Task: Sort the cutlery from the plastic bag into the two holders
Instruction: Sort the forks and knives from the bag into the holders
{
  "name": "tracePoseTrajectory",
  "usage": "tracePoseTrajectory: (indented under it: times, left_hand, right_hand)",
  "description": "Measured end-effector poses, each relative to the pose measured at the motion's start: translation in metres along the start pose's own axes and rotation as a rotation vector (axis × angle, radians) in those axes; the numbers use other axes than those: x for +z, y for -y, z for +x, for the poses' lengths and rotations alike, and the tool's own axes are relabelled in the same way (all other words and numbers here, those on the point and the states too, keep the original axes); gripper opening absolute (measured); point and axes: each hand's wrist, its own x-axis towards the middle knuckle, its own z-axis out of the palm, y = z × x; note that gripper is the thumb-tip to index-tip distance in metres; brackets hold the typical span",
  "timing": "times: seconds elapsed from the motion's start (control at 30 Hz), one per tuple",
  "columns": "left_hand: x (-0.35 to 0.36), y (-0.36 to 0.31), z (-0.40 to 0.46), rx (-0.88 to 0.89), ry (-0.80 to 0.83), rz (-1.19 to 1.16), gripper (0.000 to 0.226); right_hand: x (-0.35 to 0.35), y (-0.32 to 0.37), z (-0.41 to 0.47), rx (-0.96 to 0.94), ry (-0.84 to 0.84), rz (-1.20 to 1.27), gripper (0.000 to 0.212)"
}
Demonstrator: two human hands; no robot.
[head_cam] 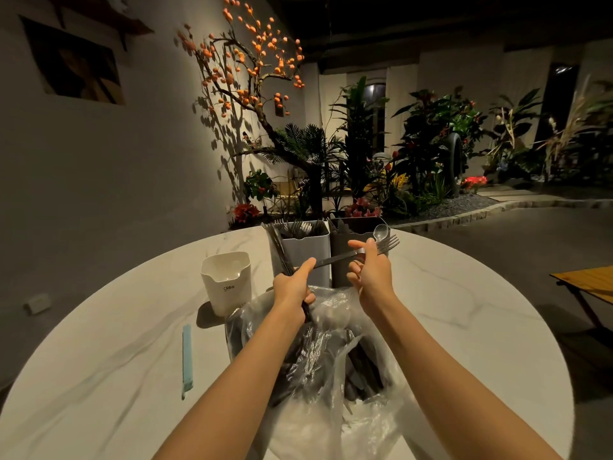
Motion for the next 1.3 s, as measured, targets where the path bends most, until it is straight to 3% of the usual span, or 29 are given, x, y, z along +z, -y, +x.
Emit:
tracePoseTrajectory:
  times: [0.1, 0.2, 0.33, 0.47, 0.63, 0.9, 1.13, 1.23, 1.3]
  left_hand:
    - [-0.002, 0.001, 0.002, 0.008, 0.041, 0.105, 0.047]
    - [-0.004, -0.003, 0.006, 0.039, 0.011, 0.145, 0.050]
    - [0.002, -0.012, 0.008, 0.152, 0.124, 0.235, 0.019]
    - [0.014, -0.019, 0.001, 0.264, 0.373, 0.272, 0.035]
    - [0.024, -0.024, 0.005, 0.182, 0.571, 0.169, 0.025]
    - [0.052, -0.040, 0.005, 0.042, 0.550, 0.125, 0.063]
    - [0.079, -0.044, 0.007, 0.233, 0.539, 0.237, 0.038]
    - [0.087, -0.047, 0.003, 0.177, 0.554, 0.229, 0.043]
    - [0.092, -0.049, 0.008, 0.251, 0.485, 0.239, 0.046]
  right_hand:
    - [-0.003, 0.000, 0.000, -0.028, -0.029, -0.018, 0.045]
    - [-0.007, 0.004, 0.002, -0.062, -0.173, -0.018, 0.048]
    - [-0.010, 0.006, 0.011, -0.059, -0.278, -0.037, 0.049]
    - [-0.005, 0.004, 0.017, -0.091, -0.196, -0.119, 0.053]
    - [-0.002, 0.011, 0.018, -0.116, -0.018, -0.281, 0.054]
    - [-0.009, 0.010, 0.027, 0.037, 0.063, -0.168, 0.049]
    - [-0.015, 0.017, 0.033, 0.080, -0.011, -0.109, 0.046]
    - [-0.016, 0.019, 0.038, 0.087, -0.032, -0.150, 0.047]
    - [-0.017, 0.020, 0.042, 0.083, -0.057, -0.174, 0.046]
